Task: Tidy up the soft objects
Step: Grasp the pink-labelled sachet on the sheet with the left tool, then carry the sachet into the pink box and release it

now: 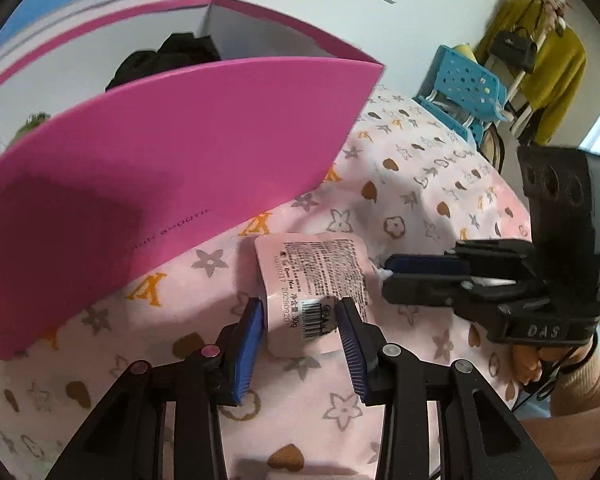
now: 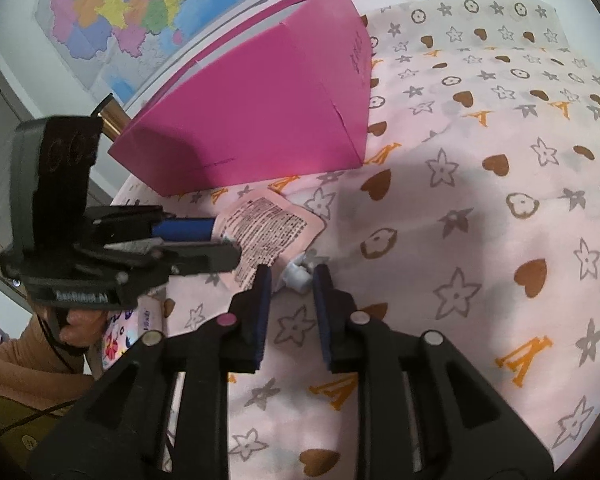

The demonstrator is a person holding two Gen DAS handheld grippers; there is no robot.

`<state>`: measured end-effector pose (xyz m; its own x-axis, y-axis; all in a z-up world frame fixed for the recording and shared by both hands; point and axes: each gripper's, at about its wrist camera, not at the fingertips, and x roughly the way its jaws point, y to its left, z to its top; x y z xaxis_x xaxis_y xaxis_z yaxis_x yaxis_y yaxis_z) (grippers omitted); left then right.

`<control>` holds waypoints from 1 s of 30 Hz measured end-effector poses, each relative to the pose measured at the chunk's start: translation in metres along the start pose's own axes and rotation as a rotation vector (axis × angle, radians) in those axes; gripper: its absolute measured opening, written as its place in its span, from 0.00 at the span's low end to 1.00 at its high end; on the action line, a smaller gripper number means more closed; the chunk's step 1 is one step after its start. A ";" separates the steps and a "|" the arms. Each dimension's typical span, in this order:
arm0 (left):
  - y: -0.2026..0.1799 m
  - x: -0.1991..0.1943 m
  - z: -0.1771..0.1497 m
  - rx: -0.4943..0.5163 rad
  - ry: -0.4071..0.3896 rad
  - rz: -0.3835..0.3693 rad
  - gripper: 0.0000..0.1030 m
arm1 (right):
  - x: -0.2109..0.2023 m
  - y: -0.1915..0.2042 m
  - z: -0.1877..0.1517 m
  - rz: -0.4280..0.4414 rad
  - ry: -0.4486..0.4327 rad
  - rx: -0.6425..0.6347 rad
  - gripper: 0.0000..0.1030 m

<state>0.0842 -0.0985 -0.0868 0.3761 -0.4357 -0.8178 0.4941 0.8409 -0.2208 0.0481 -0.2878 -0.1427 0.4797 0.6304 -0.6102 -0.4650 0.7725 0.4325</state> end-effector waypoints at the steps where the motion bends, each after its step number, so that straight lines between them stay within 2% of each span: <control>1: -0.001 -0.001 -0.001 0.000 -0.002 0.000 0.37 | -0.001 -0.001 0.000 0.004 -0.003 0.009 0.24; 9: -0.002 -0.011 -0.010 -0.048 -0.018 -0.031 0.36 | -0.014 -0.009 0.006 0.151 -0.058 0.092 0.23; 17: -0.003 -0.048 -0.006 -0.069 -0.112 -0.041 0.36 | -0.026 0.004 0.018 0.197 -0.082 0.083 0.23; 23: -0.008 -0.095 0.018 -0.048 -0.230 0.008 0.36 | -0.047 0.027 0.051 0.220 -0.144 0.010 0.23; 30: 0.007 -0.118 0.055 -0.052 -0.301 0.068 0.36 | -0.058 0.047 0.103 0.232 -0.213 -0.089 0.23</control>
<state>0.0861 -0.0584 0.0374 0.6257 -0.4467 -0.6395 0.4218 0.8834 -0.2043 0.0747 -0.2807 -0.0188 0.4938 0.7978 -0.3458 -0.6388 0.6027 0.4783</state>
